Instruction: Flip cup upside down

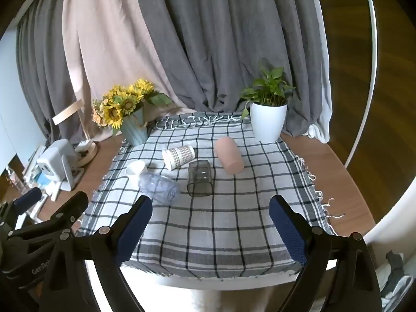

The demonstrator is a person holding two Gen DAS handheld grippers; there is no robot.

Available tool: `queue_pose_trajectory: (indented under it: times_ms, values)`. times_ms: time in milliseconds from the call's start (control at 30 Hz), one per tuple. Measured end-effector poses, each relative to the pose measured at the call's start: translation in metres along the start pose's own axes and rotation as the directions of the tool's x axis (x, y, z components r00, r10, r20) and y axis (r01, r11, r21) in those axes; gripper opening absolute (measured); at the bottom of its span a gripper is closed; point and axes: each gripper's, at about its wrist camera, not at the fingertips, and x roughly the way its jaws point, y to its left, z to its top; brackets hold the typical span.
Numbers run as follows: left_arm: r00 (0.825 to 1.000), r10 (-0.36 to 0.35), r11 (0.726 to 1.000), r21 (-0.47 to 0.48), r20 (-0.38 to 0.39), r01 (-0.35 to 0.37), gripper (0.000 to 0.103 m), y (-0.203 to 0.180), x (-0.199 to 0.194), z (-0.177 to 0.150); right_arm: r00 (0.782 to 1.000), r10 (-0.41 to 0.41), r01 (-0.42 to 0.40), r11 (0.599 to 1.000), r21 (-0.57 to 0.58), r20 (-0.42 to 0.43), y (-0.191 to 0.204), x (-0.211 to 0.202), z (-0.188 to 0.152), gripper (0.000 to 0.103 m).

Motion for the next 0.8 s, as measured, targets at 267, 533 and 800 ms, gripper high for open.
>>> queue_pose_trajectory:
  times_ms: [267, 533, 800]
  values:
    - [1.0, 0.002, 1.0, -0.003, 0.002, -0.002, 0.103, -0.0006, 0.0, -0.0003, 1.0, -0.004, 0.004, 1.0, 0.0, 0.006, 0.0013, 0.0001, -0.0011, 0.092]
    - [1.0, -0.006, 1.0, -0.008, 0.002, 0.006, 0.103, -0.0001, 0.0003, 0.0, 1.0, -0.004, 0.004, 1.0, -0.002, 0.006, 0.0031, -0.0012, -0.0022, 0.092]
    - [1.0, -0.01, 1.0, -0.008, 0.002, 0.01, 0.103, -0.003, 0.0019, -0.001, 1.0, -0.005, 0.005, 1.0, -0.001, 0.007, 0.0037, -0.0042, 0.0002, 0.092]
